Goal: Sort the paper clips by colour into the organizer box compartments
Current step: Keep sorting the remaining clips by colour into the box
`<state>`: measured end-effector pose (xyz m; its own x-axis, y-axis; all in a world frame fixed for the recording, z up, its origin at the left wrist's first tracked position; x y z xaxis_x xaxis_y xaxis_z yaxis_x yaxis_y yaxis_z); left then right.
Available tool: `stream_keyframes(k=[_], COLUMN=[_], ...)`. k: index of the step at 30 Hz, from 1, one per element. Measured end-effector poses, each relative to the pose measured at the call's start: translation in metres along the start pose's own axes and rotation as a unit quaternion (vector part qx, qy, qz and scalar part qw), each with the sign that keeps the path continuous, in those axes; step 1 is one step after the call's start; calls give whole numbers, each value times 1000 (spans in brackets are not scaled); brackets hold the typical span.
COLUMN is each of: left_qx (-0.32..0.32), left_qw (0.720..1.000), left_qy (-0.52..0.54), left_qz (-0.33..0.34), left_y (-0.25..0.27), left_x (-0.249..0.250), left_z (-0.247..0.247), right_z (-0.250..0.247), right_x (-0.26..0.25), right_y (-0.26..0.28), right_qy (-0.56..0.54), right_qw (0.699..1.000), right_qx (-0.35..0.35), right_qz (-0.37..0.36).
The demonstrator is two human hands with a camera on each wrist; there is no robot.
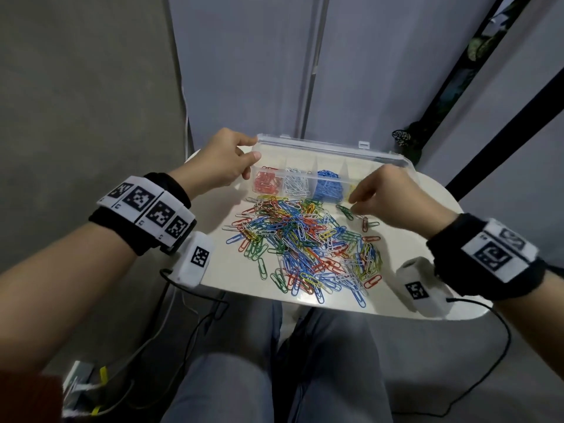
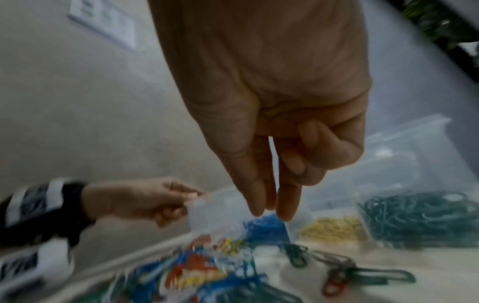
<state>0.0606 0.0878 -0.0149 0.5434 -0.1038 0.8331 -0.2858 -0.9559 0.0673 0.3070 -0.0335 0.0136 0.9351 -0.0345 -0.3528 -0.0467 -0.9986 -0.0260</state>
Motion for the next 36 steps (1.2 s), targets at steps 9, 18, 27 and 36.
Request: stream_keyframes(k=[9, 18, 27, 36], left_qx=[2, 3, 1, 0], left_qw=[1000, 999, 1000, 1000], left_qy=[-24, -29, -21, -10], left_qz=[13, 21, 16, 5], left_y=[0, 0, -2, -2], left_x=[6, 5, 4, 3], left_z=[0, -1, 0, 1], right_z=[30, 10, -36, -55], right_x=[-12, -1, 19, 43], right_y=[-3, -5, 0, -8], right_qy=[224, -71, -279, -92], right_qw=[973, 995, 953, 987], right_qx=[-31, -55, 79, 130], right_qz=[-31, 34, 85, 0])
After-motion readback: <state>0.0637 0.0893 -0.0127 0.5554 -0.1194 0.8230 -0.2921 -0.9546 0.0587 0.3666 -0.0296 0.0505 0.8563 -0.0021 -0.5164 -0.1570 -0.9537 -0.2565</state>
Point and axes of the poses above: each hand's wrist, its own y-axis away from the middle knuckle, its own z-axis out of the palm, x = y × z, the point moved 1 cm from there along -y, towards the middle knuckle, and after that the axes turned 4 degrees about -z, right-handed, at the moved point
